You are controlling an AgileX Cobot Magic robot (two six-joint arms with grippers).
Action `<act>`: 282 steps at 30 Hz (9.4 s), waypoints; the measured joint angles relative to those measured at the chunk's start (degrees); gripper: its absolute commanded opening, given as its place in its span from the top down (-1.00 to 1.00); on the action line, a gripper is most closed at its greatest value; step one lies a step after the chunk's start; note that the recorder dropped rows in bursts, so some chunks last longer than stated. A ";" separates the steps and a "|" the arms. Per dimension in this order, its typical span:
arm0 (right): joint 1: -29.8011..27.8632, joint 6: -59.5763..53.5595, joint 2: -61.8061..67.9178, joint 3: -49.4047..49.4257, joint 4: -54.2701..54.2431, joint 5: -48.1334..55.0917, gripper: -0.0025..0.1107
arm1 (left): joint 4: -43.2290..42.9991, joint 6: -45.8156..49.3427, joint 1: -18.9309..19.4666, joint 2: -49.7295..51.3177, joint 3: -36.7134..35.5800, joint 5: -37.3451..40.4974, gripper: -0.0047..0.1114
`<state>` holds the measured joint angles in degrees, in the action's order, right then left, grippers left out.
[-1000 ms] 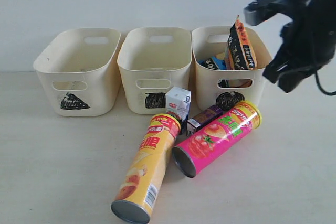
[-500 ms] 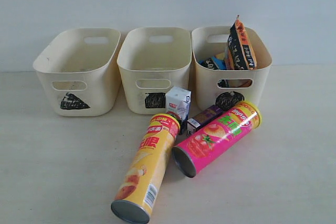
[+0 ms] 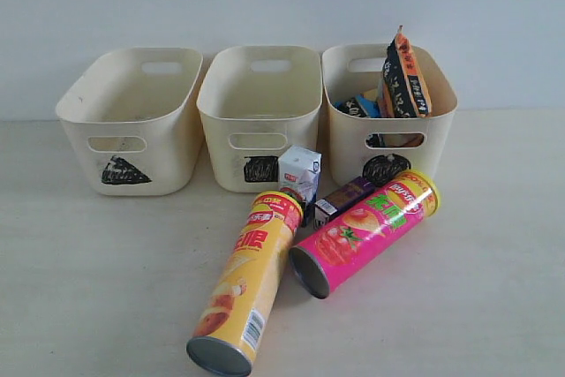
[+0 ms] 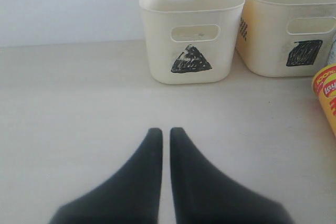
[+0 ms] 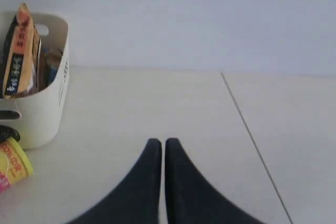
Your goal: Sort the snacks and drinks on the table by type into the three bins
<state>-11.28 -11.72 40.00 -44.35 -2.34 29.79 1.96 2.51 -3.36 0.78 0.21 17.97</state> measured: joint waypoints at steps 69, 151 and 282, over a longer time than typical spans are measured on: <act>7.83 -7.11 -36.46 35.48 -13.59 -14.69 0.96 | 0.00 0.00 0.00 0.00 0.00 0.00 0.84; 7.83 12.13 -39.64 44.35 1.26 -10.99 0.96 | 1.25 -27.57 0.00 14.01 16.69 -33.54 0.84; 7.83 12.16 -39.73 44.41 1.39 -10.89 0.96 | 10.46 11.04 -24.88 92.41 71.28 33.92 0.84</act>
<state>-3.44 0.45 0.27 0.06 -0.95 18.90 12.43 13.55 -28.25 93.19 71.49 51.89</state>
